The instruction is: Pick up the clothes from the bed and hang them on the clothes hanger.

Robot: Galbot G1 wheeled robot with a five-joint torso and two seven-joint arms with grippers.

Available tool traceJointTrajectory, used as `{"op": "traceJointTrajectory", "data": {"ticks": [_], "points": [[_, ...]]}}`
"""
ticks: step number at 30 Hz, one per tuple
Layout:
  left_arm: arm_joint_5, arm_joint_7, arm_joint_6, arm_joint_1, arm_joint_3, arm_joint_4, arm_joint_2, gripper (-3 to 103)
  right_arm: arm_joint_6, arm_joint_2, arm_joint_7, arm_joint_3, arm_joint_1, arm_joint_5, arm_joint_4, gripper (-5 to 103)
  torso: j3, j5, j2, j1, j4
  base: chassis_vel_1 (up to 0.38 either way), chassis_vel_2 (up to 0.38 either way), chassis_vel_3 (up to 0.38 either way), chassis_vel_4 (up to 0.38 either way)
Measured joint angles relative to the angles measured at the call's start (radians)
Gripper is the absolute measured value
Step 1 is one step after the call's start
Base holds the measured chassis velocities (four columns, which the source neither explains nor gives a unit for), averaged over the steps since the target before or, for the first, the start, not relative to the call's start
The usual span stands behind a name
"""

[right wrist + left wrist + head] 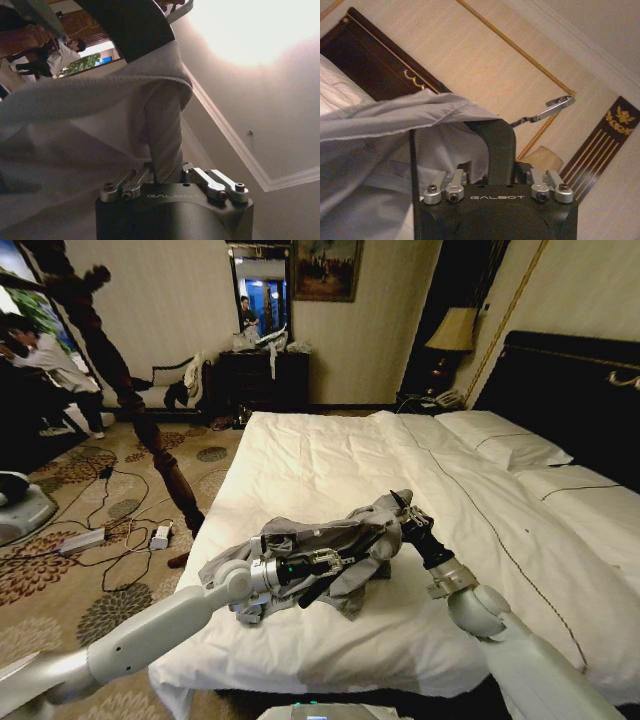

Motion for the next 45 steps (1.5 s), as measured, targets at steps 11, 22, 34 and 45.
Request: {"op": "traceJointTrajectory", "data": {"ticks": [11, 22, 34, 45], "points": [[0.01, -0.012, -0.001, 0.002, -0.061, -0.021, 0.064, 85, -0.042, -0.045, -0.03, 0.026, -0.024, 0.005, -0.009, 19, 0.0, -0.0001, 0.0, 0.0, 0.0001, 0.0, 0.0, 0.0, 0.0], [0.086, 0.012, -0.003, 0.087, -0.212, -0.058, 0.148, 100, -0.223, -0.137, -0.065, 0.056, -0.041, 0.07, -0.018, 19, 0.0, -0.0002, 0.0, 0.0, 0.0001, 0.0, 0.0, 0.0, 0.0], [0.217, -0.003, -0.02, 0.311, -0.484, -0.114, 0.201, 100, -0.592, -0.256, -0.032, 0.049, -0.057, 0.34, -0.019, 19, 0.0, -0.0002, 0.0, 0.0, 0.0, 0.0, 0.0, 0.0, 0.0], [0.299, 0.004, -0.029, 0.424, -0.455, -0.205, 0.215, 100, -0.676, -0.264, 0.014, 0.043, -0.063, 0.452, 0.027, 19, 0.0, 0.0, 0.0, 0.0, -0.0002, 0.0, 0.0, 0.0, 0.0]]}}
